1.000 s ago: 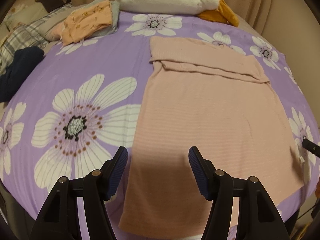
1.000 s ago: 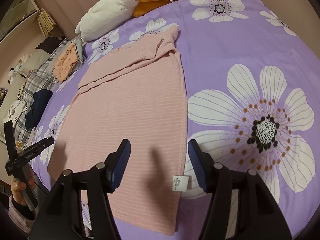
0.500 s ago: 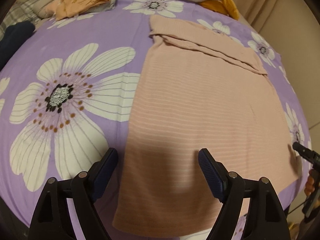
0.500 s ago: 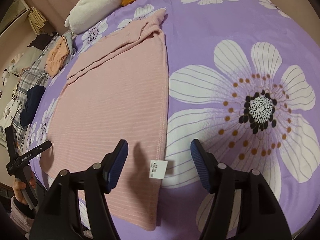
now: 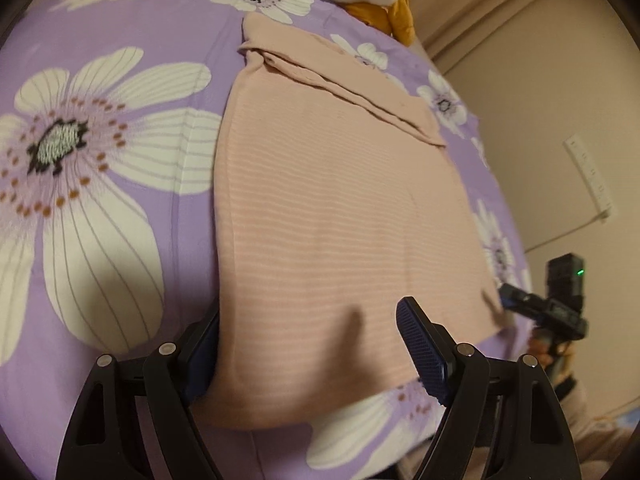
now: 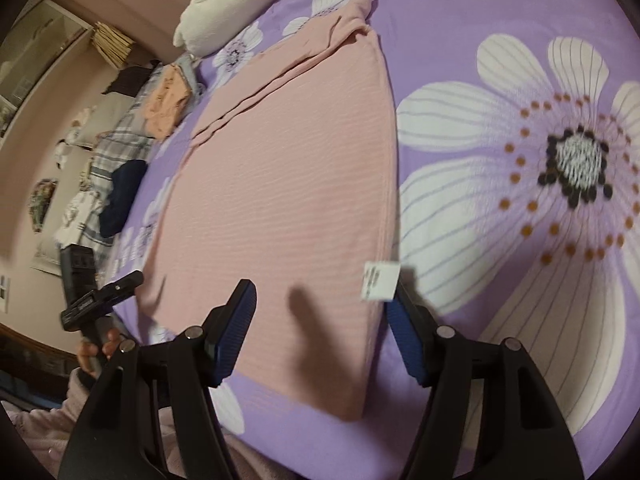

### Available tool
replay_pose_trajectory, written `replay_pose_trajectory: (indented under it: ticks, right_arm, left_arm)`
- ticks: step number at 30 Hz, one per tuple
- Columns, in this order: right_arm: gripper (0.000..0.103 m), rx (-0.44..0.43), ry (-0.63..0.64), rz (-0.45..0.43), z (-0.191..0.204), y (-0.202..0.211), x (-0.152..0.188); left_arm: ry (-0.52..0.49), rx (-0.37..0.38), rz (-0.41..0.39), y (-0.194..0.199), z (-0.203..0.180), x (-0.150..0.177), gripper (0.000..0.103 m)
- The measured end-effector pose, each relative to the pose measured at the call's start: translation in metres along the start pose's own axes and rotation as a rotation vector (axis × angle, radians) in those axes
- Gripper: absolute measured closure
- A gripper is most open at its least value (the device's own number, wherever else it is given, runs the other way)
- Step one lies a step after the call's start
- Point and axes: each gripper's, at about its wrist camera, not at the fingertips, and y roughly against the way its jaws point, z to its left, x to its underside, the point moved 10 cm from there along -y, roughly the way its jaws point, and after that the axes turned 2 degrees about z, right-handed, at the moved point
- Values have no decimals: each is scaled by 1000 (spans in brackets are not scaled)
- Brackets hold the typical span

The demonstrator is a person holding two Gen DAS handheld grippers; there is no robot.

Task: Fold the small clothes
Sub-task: 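Grasp the hem with the left gripper while the right gripper grasps the hem by the tag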

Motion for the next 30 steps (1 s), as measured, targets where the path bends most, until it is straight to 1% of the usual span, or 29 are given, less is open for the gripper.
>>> replay_pose_trajectory:
  ticks: [2,3,4,5,6,7,8,9,11,13,16,18,21,26,28,30]
  right_arm:
    - [39,-11,-2,-4,2,-1,2]
    - [42,-11,-1,-7,3,-3,3]
    - [47,-11,0,-9,3,-4,2]
    - [53,-8,-1,-10,4,-7,0]
    - [57,-2,-1,-9,4,-10,-3]
    - [65,8,1,-14,4,-12,-5]
    - [69,13,1,-16,3,-13,-7]
    - [77,20,-3,-17,1,-14,-9]
    - [90,36,-2,-24,-2,-12,-10]
    - [94,24,-5,-36,-2,-8,-9]
    - [96,9,8,-51,0,-4,-9]
    - [96,5,12,-51,0,-2,-9]
    - [96,2,11,-50,0,-3,-10]
    - [98,-31,13,-65,7,-3,-14]
    - [98,-54,12,-84,13,1,-17]
    - [98,-96,14,-113,21,10,-21]
  left_arm:
    - [21,12,-7,2,2,-1,29]
    - [32,11,-8,1,3,-3,37]
    - [39,8,-7,0,3,-4,43]
    - [45,4,-6,-1,4,-5,56]
    - [52,5,-4,-3,4,-6,71]
    - [60,0,0,-4,6,-7,77]
    - [79,-22,7,-6,10,-6,86]
    - [97,-23,4,-4,15,-6,93]
    - [123,-10,-1,1,19,-4,95]
    - [128,-18,-1,4,22,-2,97]
    - [133,-59,15,7,30,-1,97]
    - [133,-34,2,10,28,-4,97]
    - [92,-43,13,10,22,-2,97]
    - [121,24,-14,16,14,-7,99]
    - [123,48,-34,22,8,-11,99]
    - [106,69,-66,33,-1,-18,99]
